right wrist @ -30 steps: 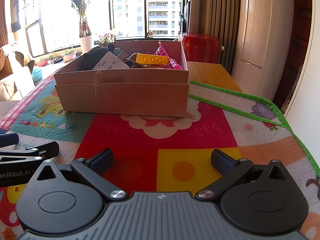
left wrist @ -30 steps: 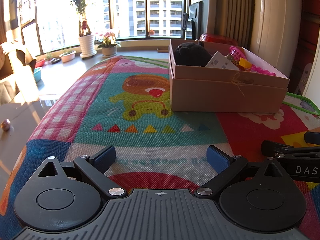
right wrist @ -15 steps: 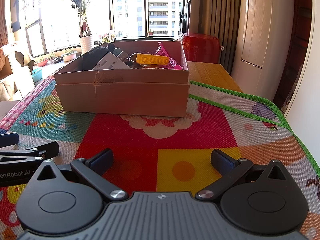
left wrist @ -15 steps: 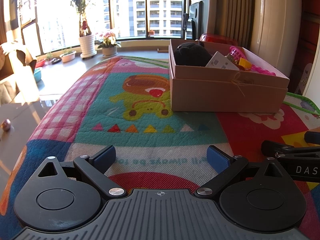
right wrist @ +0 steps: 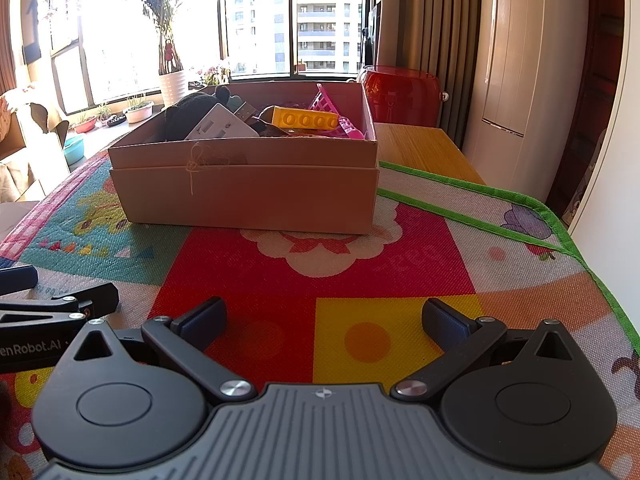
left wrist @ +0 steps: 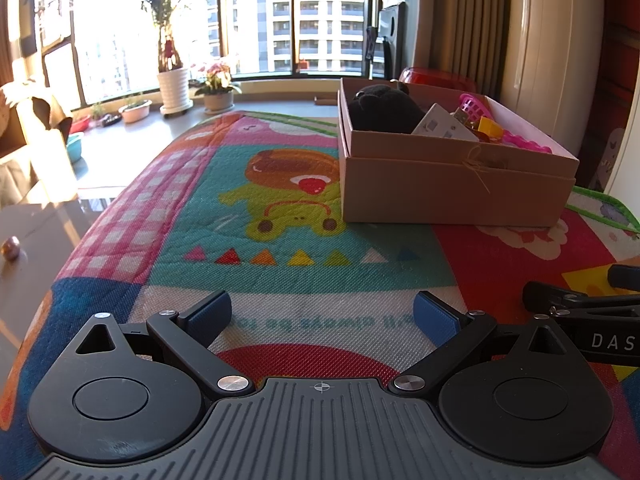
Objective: Organize objects
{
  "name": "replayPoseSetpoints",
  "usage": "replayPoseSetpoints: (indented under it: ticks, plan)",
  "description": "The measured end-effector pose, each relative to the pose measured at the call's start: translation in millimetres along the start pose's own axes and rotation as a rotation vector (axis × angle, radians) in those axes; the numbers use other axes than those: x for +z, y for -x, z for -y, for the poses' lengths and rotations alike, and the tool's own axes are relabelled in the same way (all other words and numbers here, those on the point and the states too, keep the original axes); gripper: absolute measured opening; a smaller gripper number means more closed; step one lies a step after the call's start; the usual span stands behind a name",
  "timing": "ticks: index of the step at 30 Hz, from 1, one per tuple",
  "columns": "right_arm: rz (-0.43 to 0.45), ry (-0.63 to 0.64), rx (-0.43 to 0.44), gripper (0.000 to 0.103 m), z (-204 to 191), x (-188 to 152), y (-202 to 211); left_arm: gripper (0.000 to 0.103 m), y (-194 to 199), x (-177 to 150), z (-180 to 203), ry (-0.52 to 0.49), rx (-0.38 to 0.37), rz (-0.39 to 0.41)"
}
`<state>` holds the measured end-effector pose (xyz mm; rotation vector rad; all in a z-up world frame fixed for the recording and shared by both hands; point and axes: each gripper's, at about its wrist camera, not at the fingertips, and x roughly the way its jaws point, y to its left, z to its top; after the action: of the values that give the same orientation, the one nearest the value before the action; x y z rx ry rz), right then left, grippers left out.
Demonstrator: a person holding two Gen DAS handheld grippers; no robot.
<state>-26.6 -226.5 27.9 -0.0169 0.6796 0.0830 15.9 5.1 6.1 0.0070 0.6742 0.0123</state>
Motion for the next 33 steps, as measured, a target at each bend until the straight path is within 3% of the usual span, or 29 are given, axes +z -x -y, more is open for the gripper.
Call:
replayPoseSetpoints:
  ticks: [33]
  plan:
    - [0.0, 0.0, 0.0, 0.103, -0.3, -0.2, 0.4, 0.101, 0.8, 0.4, -1.6, 0.009, -0.006, 0.001]
